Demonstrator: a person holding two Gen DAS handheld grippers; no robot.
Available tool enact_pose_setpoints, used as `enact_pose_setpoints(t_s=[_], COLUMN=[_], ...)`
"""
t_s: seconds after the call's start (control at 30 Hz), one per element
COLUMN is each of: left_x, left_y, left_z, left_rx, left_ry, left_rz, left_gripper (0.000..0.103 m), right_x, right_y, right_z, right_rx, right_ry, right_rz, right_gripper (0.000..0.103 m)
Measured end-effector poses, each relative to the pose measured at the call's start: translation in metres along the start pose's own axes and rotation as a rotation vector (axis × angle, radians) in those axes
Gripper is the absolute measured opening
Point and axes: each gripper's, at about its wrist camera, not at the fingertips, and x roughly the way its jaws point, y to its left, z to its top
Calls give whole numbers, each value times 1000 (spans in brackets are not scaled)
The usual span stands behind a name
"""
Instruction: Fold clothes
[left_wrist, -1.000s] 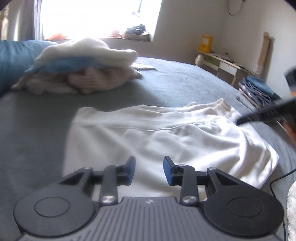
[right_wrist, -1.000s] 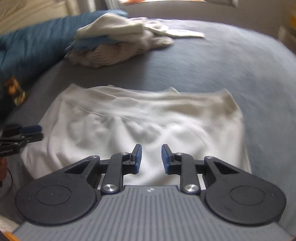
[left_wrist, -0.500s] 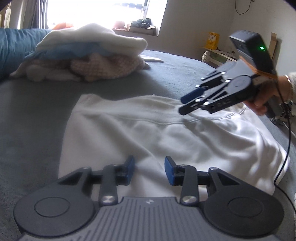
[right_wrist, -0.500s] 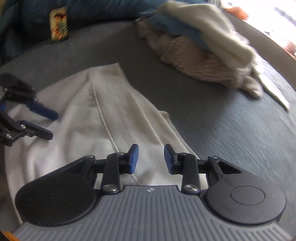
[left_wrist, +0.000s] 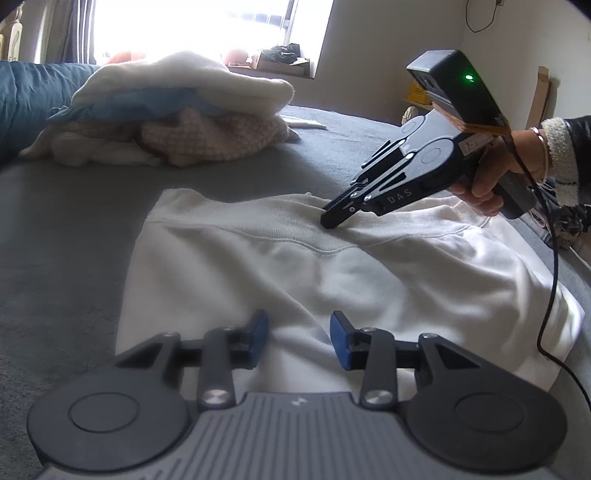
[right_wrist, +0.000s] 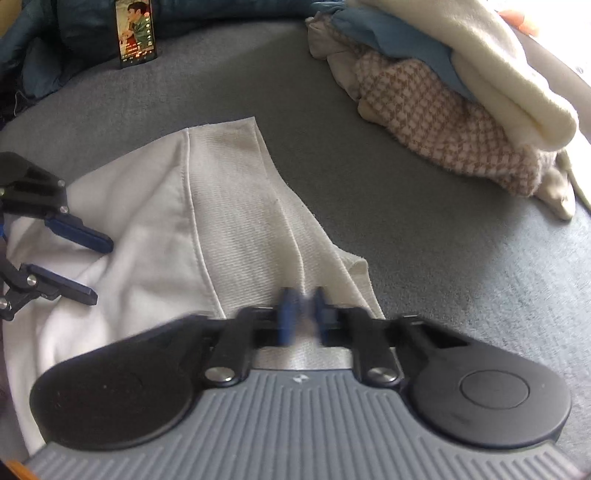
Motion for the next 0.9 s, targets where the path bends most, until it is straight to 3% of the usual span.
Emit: enact_pose_setpoints(t_s=[0.23,0.4,0.5,0.6,0.7,0.77,0.9], left_x=[-6,10,14,15,15,15,17], left_y=[10,5,-1,-2,0,2,2], left_z=[13,14,10,10,10,10,10], left_rx=[-83,-51,-16,-9,-16,-20,-11], left_ry=[-51,0,8,7,9,10,11], left_rz=[16,85,111,110,101,96,96], left_gripper=[40,40,42,43,43,43,44], right_x=[-20,11,19,-15,-64,-90,-107], right_y=[10,6,-9,-38,-64,-75,-75], right_z=[14,12,8,0,-18,-36,-72], right_rx=[-87,-80,29,214,299,303,211], right_ry=[-93,-55,-69,-180,-221,-193,-30], right_rz=[-147,-220,-301,-311,-348,-356,-323], right_gripper=[0,0,2,3,4,9,25])
